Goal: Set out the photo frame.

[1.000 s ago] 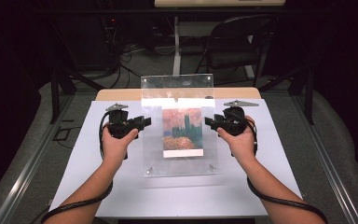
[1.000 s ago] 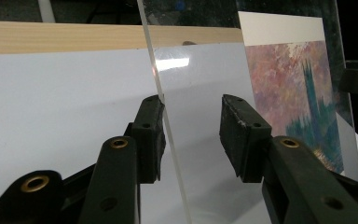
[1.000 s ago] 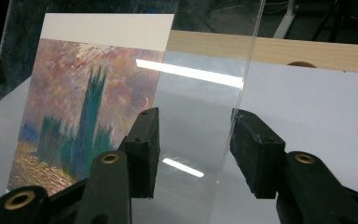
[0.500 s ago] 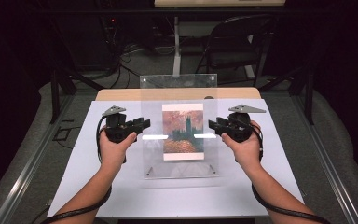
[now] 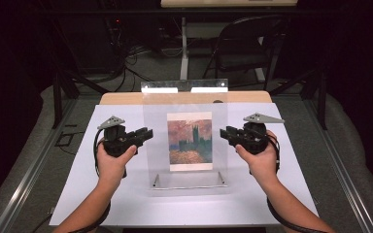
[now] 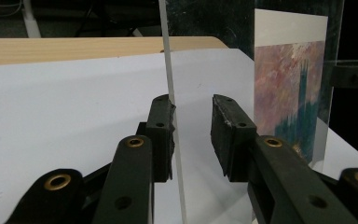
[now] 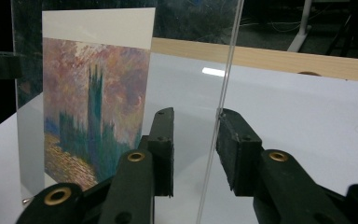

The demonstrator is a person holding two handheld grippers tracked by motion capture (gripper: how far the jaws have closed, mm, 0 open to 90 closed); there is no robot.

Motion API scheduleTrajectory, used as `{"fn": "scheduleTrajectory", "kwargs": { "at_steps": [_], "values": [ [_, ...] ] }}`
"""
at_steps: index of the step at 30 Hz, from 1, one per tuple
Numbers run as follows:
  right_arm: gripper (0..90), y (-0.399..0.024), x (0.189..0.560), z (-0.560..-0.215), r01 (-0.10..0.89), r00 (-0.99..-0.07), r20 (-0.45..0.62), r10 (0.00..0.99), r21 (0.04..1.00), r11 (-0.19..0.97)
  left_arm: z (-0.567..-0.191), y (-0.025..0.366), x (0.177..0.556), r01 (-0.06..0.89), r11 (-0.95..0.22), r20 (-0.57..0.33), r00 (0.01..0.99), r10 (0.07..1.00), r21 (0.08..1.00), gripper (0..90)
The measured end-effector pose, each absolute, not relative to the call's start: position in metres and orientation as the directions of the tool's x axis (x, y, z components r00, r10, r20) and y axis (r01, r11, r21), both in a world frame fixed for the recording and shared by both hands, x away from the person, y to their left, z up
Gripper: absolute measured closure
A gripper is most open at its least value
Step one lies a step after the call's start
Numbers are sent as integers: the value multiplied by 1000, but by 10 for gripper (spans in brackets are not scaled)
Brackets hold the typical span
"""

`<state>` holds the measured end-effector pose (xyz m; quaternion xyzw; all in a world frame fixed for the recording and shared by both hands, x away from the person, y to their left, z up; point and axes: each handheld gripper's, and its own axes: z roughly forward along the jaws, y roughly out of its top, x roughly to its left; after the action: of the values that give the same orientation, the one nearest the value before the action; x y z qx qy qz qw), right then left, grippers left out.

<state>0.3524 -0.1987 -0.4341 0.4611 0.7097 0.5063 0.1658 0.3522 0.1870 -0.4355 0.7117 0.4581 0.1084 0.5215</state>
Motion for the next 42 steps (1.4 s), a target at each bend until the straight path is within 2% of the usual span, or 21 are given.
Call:
{"fn": "scheduleTrajectory", "kwargs": {
  "at_steps": [10,17,23,29,35,42],
  "values": [
    [708,-202,332,-433,462,-536,231,812,885,53,-435,191,336,520,-38,-323,584,745,853,717],
    [702,-206,318,-435,447,-556,237,797,894,46,-433,190,321,495,-61,-288,596,749,867,719],
    [698,-210,304,-438,429,-582,242,777,903,40,-434,192,307,486,-60,-293,616,731,872,713],
    [672,-211,295,-450,438,-621,257,741,897,56,-443,195,297,502,-62,-319,635,703,863,676],
    [662,-214,289,-465,482,-612,293,735,874,53,-456,199,292,529,-59,-341,624,704,847,657],
    [596,-218,279,-485,498,-621,307,722,865,61,-471,205,282,537,-41,-367,627,687,843,569]
  ]
}}
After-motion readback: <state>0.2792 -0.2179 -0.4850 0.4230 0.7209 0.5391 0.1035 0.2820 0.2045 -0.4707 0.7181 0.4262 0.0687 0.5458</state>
